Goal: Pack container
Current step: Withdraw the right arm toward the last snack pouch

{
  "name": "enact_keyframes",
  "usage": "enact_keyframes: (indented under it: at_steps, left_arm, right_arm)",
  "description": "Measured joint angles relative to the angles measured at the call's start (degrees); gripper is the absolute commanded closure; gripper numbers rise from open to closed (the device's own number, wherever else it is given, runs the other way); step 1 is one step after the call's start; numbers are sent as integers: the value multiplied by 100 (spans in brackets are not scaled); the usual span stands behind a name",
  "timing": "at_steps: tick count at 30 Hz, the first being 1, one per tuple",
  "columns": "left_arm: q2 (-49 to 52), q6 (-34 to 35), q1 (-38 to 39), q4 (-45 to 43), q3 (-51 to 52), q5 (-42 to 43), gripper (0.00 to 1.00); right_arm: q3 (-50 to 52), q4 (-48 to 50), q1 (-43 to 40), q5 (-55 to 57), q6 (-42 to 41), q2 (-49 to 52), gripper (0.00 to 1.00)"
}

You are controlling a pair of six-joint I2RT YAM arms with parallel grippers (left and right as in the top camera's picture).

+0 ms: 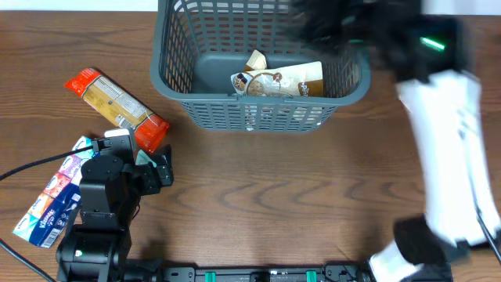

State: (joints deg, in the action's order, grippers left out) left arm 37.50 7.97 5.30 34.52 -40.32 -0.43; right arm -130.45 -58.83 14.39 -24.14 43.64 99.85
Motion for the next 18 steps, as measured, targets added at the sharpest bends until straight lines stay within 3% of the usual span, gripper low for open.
enact_keyframes:
  at_steps: [7,10,18]
  left_arm:
    - [0,0,0,-2,0,0,2]
    - [0,0,0,-4,0,0,1]
    - [0,0,0,-4,0,0,1]
  right_arm:
    - [-299,-636,-1342,1576,-1635,-800,28]
    - [-260,-1204,-2087,2057,-2273,-581,17]
    - [-140,-2776,-3635,2457,-2124,411,7]
